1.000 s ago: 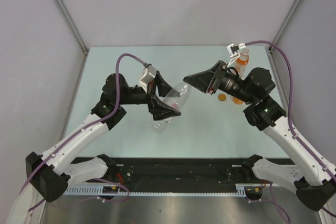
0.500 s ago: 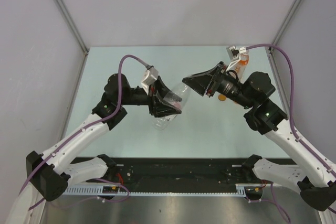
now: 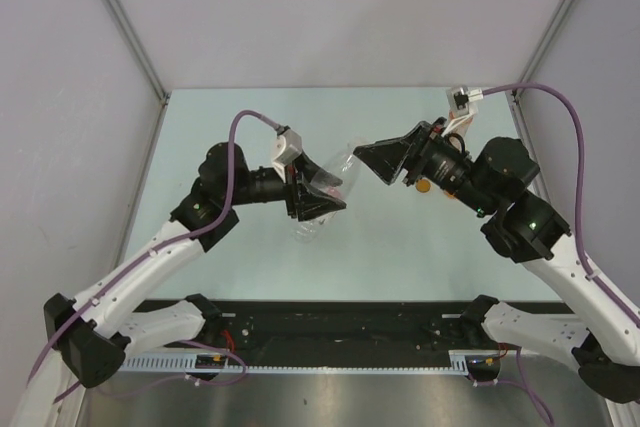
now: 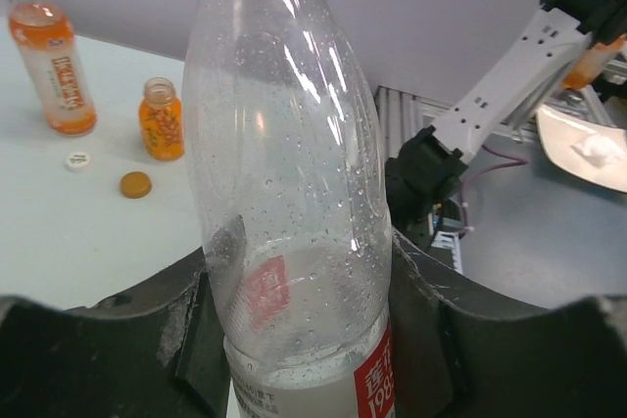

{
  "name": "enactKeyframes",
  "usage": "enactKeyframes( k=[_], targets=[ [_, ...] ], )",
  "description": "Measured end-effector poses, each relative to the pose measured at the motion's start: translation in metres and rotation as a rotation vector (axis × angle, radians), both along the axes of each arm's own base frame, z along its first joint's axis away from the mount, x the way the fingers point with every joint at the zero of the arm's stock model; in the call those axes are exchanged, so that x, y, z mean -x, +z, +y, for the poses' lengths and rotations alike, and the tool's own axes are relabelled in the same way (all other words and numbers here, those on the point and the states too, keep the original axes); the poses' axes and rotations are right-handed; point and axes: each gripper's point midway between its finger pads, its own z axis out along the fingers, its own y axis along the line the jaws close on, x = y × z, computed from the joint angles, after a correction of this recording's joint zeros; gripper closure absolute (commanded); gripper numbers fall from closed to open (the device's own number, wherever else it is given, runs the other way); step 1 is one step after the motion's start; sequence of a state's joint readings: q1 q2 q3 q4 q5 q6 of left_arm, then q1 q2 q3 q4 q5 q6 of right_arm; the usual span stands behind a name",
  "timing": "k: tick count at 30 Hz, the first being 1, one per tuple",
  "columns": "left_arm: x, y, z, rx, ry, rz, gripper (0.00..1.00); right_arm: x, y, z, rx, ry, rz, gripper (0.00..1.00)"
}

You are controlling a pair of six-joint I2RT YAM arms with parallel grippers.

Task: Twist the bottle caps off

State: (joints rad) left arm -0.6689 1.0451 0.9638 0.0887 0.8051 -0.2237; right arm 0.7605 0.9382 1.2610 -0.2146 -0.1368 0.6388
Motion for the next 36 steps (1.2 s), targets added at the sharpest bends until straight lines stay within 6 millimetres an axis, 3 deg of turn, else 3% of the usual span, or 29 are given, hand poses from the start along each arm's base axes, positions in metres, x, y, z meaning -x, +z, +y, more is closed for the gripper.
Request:
enactKeyframes(
  k=[1, 3, 13, 21, 28, 36],
  targets=[
    [-0.001, 0.0, 0.0, -0.004, 0.018, -0.013, 0.92, -0.001, -0.003, -0.001, 0.011, -0.018, 0.007, 0.2],
    [-0.002, 0.0, 0.001, -0.013, 0.053, -0.042, 1.0, -0.003, -0.008, -0.004, 0.029, -0.057, 0.019, 0.2],
    [-0.025, 0.005, 0.001, -0.045, 0.304, -0.193, 1.0, -0.004, -0.016, -0.007, 0.072, -0.193, 0.027, 0.19],
    [-0.042, -0.002, 0.005, -0.095, 0.48, -0.237, 1.0, -0.011, -0.014, 0.0, 0.058, -0.249, 0.024, 0.26],
    [-0.044, -0.01, 0.005, -0.126, 0.551, -0.258, 1.0, -0.024, -0.006, 0.001, 0.019, -0.314, 0.007, 0.32],
    [-0.044, -0.009, 0.005, -0.128, 0.571, -0.268, 1.0, -0.038, -0.016, 0.018, 0.044, -0.329, 0.014, 0.36]
  ],
)
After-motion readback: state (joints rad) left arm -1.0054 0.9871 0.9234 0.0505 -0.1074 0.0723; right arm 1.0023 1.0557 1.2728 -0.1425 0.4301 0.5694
